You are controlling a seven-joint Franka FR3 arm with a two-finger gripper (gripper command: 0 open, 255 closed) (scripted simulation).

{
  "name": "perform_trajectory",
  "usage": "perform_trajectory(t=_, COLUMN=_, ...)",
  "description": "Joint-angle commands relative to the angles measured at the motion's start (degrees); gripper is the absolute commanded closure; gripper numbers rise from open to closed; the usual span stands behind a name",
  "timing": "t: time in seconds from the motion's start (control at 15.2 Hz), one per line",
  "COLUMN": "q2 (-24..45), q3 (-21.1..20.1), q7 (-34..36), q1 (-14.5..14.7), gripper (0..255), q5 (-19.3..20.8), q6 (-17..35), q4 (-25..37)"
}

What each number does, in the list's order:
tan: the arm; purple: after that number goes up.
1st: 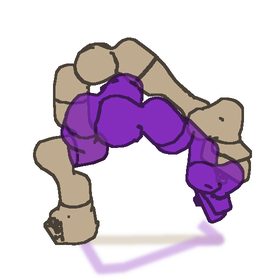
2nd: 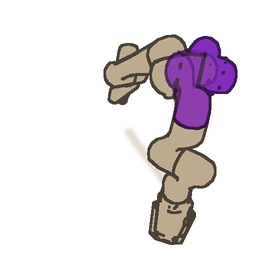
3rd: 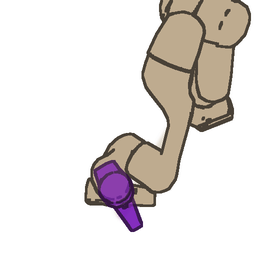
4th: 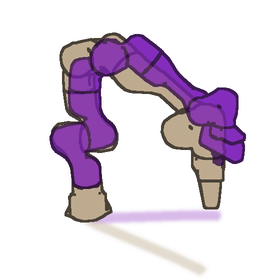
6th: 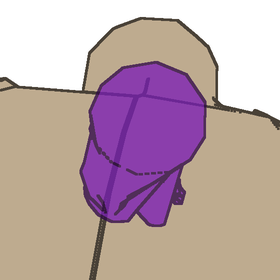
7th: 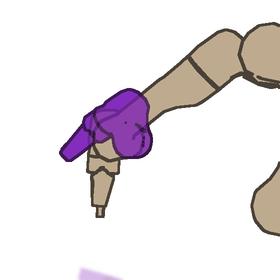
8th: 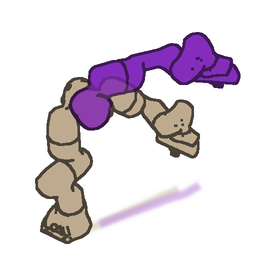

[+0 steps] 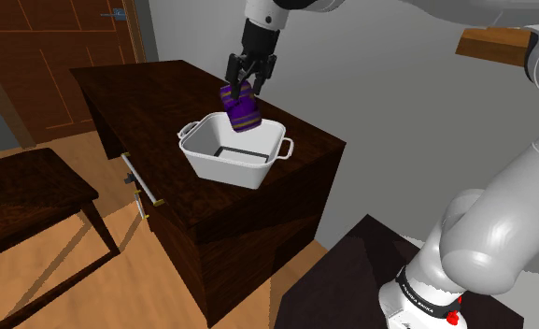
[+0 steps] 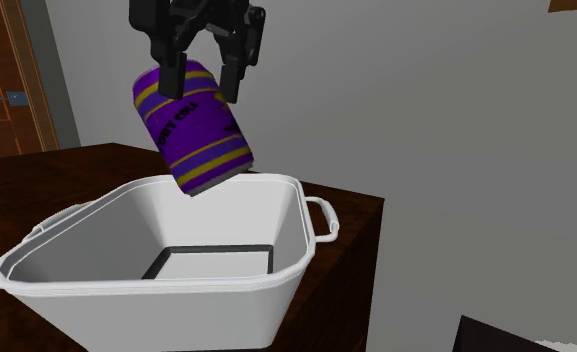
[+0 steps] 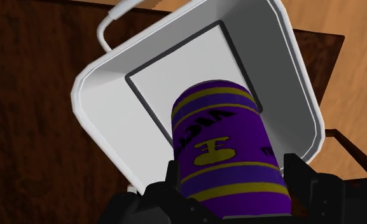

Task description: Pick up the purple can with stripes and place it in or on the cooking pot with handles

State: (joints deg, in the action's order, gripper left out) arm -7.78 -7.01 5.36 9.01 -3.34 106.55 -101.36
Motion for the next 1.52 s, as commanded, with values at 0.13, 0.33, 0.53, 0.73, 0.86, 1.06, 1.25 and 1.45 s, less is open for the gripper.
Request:
perform_trajectory(t=0.13, q2=-0.4, q3=0.1, q7=-0.3, q1=0.0, gripper=255, q5=-0.1, q6=3.2, q4=-3.6)
perform_trajectory(t=0.33, q2=-0.6, q3=0.0, q7=-0.4, q1=0.0, gripper=255, q5=-0.2, q6=5.2, q4=-5.7)
perform_trajectory(t=0.53, q2=-0.6, q3=0.0, q7=-0.4, q1=0.0, gripper=255, q5=-0.2, q6=5.2, q4=-5.7)
perform_trajectory(t=0.73, q2=-0.6, q3=0.0, q7=-0.4, q1=0.0, gripper=255, q5=-0.2, q6=5.2, q4=-5.7)
perform_trajectory(t=0.86, q2=-0.6, q3=0.0, q7=-0.4, q1=0.0, gripper=0, q5=-0.2, q6=5.2, q4=-5.7)
perform_trajectory(t=1.06, q2=-0.6, q3=0.0, q7=-0.4, q1=0.0, gripper=0, q5=-0.2, q6=5.2, q4=-5.7)
perform_trajectory(t=1.25, q2=-1.0, q3=0.1, q7=-0.4, q1=-0.1, gripper=0, q5=-0.2, q6=3.3, q4=-4.2)
perform_trajectory(t=1.45, q2=-1.6, q3=0.3, q7=-0.4, q1=-0.2, gripper=0, q5=-0.2, q6=-1.9, q4=0.4)
